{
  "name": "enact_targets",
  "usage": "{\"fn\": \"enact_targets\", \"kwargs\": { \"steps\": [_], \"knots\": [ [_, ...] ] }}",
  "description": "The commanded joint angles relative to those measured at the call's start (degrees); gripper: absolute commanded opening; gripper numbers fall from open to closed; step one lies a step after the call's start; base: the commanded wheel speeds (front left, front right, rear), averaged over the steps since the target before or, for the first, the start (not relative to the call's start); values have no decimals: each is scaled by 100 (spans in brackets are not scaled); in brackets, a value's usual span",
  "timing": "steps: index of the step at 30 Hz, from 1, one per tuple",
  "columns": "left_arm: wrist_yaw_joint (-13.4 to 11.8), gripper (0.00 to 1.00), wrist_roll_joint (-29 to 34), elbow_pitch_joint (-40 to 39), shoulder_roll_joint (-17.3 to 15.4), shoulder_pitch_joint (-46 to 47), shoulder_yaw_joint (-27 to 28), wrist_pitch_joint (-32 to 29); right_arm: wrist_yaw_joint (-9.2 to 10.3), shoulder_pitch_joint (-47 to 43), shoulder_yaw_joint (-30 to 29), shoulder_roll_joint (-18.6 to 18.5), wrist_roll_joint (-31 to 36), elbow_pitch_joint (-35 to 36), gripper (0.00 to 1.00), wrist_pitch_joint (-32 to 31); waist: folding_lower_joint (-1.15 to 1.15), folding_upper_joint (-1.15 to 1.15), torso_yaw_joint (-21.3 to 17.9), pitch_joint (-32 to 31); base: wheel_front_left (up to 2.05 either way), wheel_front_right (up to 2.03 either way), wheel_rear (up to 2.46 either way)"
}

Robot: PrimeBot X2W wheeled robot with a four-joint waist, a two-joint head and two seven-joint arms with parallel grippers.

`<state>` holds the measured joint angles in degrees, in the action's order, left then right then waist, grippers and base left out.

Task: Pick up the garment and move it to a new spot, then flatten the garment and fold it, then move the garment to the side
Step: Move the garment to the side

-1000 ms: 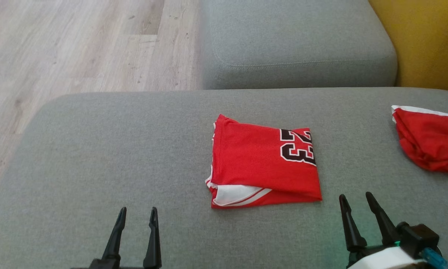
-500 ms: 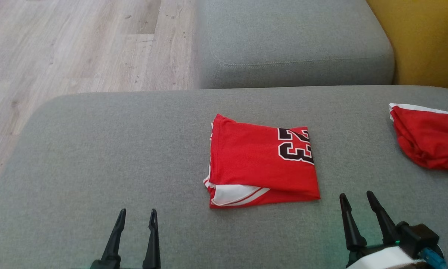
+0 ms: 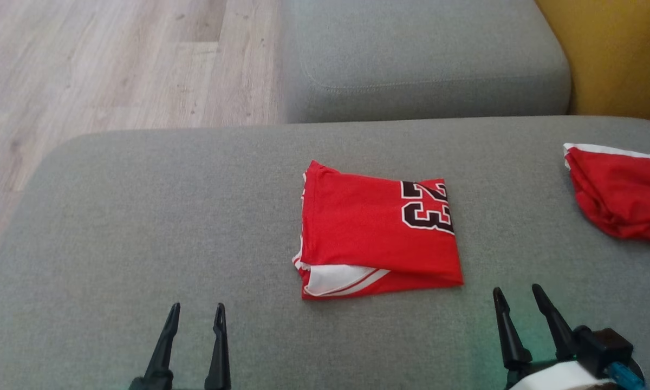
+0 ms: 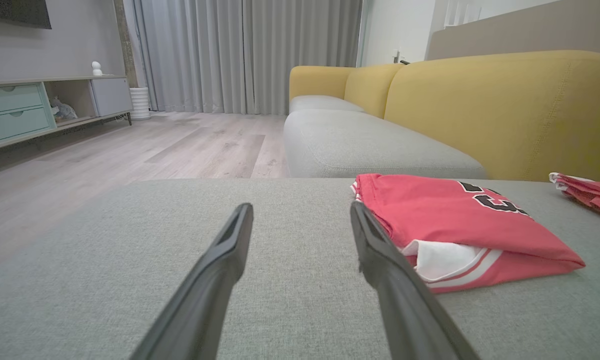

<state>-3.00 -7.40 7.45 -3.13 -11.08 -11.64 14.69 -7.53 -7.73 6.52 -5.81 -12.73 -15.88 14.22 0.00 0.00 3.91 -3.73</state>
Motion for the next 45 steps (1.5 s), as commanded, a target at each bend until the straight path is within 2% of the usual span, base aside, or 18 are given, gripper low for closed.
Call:
{"fn": "enact_targets", "kwargs": {
  "steps": [1, 5, 10, 14, 15, 25, 26, 27, 31, 34, 39, 45],
  "knots": [
    [-26, 100, 46, -176, 25, 187, 182, 30, 4, 247, 42, 8, 21, 47, 100, 77, 0, 0, -2, 81, 0, 0, 0],
    [-57, 100, 47, -243, 25, 283, 126, 30, 4, 626, 135, 35, -38, -389, 100, 77, 0, 0, 0, 276, 0, 0, 0],
    [-115, 100, 28, -392, 25, 444, -30, 30, 4, 1527, 91, 83, -89, -1117, 100, 77, 0, 0, 83, 631, 0, 0, 0],
    [-147, 100, 64, -471, 25, 621, -191, 30, 4, 2397, 95, 104, -193, -1987, 100, -9, 0, 0, 209, 906, 0, 0, 0],
    [-147, 100, 64, -471, 25, 621, -191, 30, 4, 2397, 95, 104, -193, -1987, 100, -9, 0, 0, 209, 906, 0, 0, 0],
    [-267, 100, -32, -450, 25, 957, -481, 30, 4, 3652, 88, 229, -726, -3967, 100, -549, 0, 0, 631, 1232, 0, 0, 0],
    [-275, 100, -39, -449, 25, 974, -498, 30, 4, 3713, 113, 243, -775, -4124, 70, -583, 0, 0, 658, 1252, 0, 0, 0],
    [-280, 100, -45, -447, 25, 987, -515, 30, 4, 3763, 173, 255, -803, -4236, 0, -574, 0, 0, 681, 1266, 0, 0, 0],
    [-332, 100, -40, -467, 25, 991, -503, 30, 4, 3893, 450, 275, -842, -4397, 0, -294, 0, 0, 646, 1326, 0, 0, 0],
    [-357, 100, 19, -518, 25, 1003, -466, 30, 4, 4109, 568, 28, -544, -4379, 0, -89, 0, 0, 463, 1491, 0, 0, 0],
    [-362, 100, 84, -661, 25, 1201, -486, 30, 4, 4656, 515, -615, -15, -3996, 0, 32, 0, 0, 48, 1973, 0, 0, 0],
    [-274, 100, 368, -674, 25, 1633, -546, 30, 4, 5142, 351, -1683, 507, -3345, 0, -188, 0, 0, -352, 2530, 0, 0, 0]
  ]
}}
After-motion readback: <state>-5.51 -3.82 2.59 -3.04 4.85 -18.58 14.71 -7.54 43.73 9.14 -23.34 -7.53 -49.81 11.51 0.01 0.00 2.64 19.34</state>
